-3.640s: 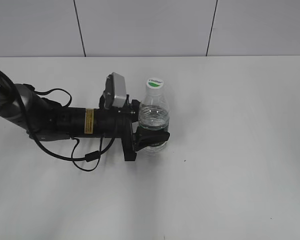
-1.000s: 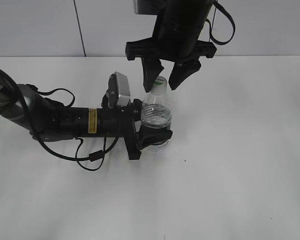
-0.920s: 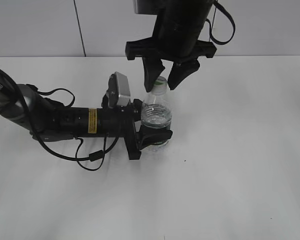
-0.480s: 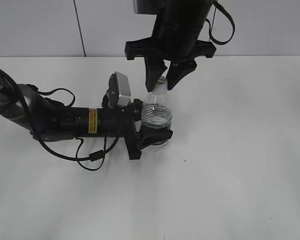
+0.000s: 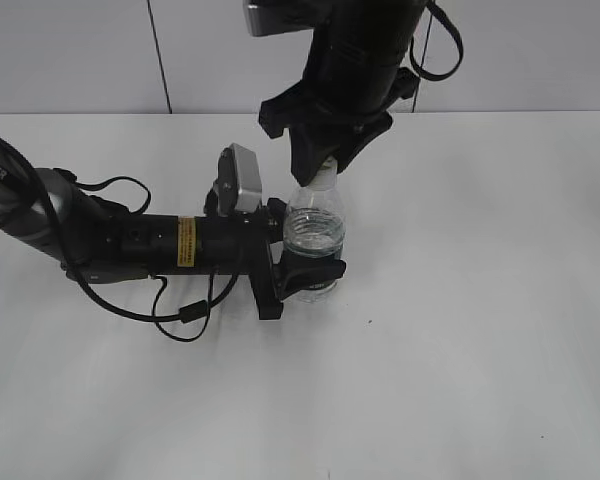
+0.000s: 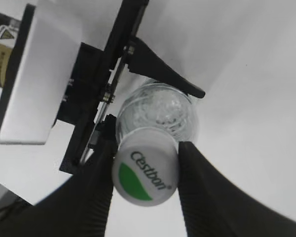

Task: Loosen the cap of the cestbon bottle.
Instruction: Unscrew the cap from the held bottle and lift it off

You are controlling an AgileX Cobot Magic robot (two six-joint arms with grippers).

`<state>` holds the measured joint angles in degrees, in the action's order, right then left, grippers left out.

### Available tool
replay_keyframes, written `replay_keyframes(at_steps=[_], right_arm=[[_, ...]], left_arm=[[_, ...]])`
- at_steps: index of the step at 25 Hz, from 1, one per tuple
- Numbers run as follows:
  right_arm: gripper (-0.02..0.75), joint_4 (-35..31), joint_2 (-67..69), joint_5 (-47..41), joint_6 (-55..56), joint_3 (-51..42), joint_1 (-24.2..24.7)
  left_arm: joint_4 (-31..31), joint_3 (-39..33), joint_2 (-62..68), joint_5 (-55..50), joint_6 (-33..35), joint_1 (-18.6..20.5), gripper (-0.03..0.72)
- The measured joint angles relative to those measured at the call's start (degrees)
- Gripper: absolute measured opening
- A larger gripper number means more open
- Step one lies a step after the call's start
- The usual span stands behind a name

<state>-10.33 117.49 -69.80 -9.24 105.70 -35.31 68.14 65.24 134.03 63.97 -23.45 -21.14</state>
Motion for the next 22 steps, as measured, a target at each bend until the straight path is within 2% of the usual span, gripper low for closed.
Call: replay_keyframes(at_steps=[8, 22], right_arm=[[0.302, -0.05, 0.00, 0.27, -23.22, 0.00, 0.00], [0.302, -0.16, 0.00, 0.27, -51.63, 0.10, 0.00]], left_arm=[[0.00, 0.00, 0.00, 0.00, 0.11, 0.00, 0.407], [0.05, 0.00, 0.00, 0.00, 0.17, 0.00, 0.407]])
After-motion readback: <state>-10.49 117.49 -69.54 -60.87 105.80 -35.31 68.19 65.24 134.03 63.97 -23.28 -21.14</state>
